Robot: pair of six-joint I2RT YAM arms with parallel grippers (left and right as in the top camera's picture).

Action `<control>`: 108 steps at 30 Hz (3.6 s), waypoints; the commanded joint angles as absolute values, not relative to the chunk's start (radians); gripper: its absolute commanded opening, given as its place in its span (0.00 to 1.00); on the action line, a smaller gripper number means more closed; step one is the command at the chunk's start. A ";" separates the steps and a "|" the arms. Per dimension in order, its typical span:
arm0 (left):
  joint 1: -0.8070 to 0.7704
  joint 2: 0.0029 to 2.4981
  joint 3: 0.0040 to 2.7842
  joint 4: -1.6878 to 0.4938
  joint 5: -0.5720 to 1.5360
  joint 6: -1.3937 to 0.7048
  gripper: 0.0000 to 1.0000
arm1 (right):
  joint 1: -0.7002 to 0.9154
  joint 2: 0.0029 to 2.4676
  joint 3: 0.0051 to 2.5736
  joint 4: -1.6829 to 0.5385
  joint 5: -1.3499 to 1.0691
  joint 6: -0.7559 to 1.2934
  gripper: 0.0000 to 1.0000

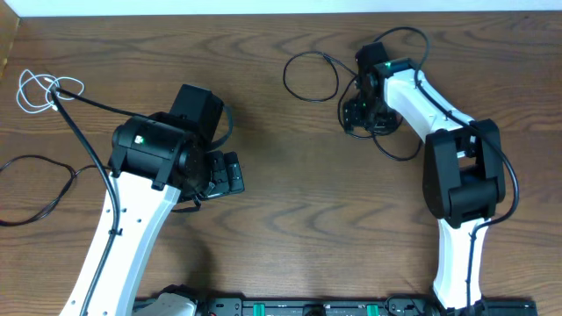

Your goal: Untangle cables

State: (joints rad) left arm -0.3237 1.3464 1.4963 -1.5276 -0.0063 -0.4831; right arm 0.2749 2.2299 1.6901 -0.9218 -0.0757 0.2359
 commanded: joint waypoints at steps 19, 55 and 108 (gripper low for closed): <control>-0.325 1.346 1.496 -1.531 -0.019 -0.495 0.99 | 0.362 2.230 1.626 -0.862 -0.104 -0.147 0.42; -0.325 1.346 1.496 -1.531 -0.019 -0.495 0.99 | 0.395 2.229 2.297 -0.652 -0.283 0.594 0.01; -0.325 1.346 1.496 -1.531 -0.019 -0.495 0.99 | 0.024 2.114 2.294 -1.320 -0.220 0.447 0.99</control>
State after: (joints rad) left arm -0.3237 1.3464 1.4963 -1.5269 -0.0063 -0.4942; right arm 0.0246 2.0983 2.2921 -1.2846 -0.1177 0.4606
